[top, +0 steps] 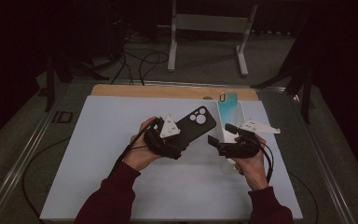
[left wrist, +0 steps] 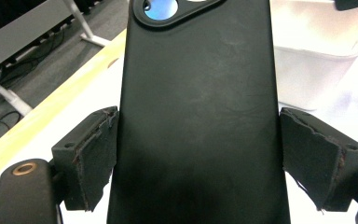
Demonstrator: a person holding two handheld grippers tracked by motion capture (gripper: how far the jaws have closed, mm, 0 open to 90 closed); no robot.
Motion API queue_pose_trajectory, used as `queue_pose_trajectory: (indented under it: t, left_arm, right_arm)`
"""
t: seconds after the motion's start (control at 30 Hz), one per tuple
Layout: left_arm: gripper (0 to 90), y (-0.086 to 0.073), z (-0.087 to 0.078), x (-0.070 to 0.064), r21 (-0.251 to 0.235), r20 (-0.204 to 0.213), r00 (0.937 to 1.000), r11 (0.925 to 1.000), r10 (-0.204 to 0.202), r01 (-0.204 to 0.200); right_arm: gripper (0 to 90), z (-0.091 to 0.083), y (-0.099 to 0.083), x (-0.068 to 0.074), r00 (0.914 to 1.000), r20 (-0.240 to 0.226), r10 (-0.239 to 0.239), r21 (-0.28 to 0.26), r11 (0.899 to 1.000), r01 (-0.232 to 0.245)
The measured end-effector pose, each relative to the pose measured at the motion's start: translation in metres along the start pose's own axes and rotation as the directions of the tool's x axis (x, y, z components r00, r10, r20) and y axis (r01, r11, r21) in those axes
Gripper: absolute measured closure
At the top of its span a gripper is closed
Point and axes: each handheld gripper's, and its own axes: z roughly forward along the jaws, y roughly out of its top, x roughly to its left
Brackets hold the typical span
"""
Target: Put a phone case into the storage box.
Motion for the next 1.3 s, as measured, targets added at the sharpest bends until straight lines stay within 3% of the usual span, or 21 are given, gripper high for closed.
queue_pose_trajectory:
  t: [0.37,0.57,0.77,0.93,1.07,1.17,1.27,1.3]
  left_arm:
    - [15.6,0.006,0.004,-0.013,-0.018,0.034,0.9987,0.9992,0.036,-0.036]
    - [15.5,0.009,0.009,-0.018,-0.037,0.050,0.9980,0.9986,0.039,-0.037]
    - [15.4,0.010,0.015,-0.022,-0.023,0.051,0.9970,0.9981,0.059,-0.058]
    - [15.4,0.010,0.019,-0.023,-0.030,0.051,0.9978,0.9987,0.044,-0.042]
    - [15.3,0.011,0.022,-0.026,-0.029,0.054,0.9973,0.9985,0.049,-0.047]
    - [15.2,0.010,0.024,-0.027,-0.017,0.046,0.9975,0.9984,0.054,-0.054]
    - [15.5,0.008,0.028,-0.028,-0.008,0.032,0.9980,0.9985,0.054,-0.054]
    - [30.1,0.005,0.026,-0.028,-0.031,-0.037,0.9974,0.9976,0.062,-0.063]
  right_arm:
    - [14.5,0.007,0.004,0.006,0.9999,-0.012,0.006,0.015,1.000,-0.005]
    - [26.5,0.009,0.003,0.004,0.9987,-0.036,0.036,0.018,0.999,-0.035]
    - [40.6,0.006,0.003,0.004,0.9978,-0.058,0.033,0.021,0.999,-0.032]
    - [50.6,0.004,0.003,0.000,0.9902,-0.110,0.086,0.026,0.996,-0.084]
    - [59.5,0.008,0.003,0.005,0.9866,-0.141,0.081,0.044,0.996,-0.075]
    - [68.1,0.011,0.004,0.008,0.9839,-0.160,0.080,0.050,0.996,-0.073]
    - [82.8,0.011,0.007,0.014,0.9816,-0.176,0.073,0.046,0.997,-0.065]
    - [83.5,0.011,0.008,0.015,0.9827,-0.173,0.065,0.048,0.997,-0.057]
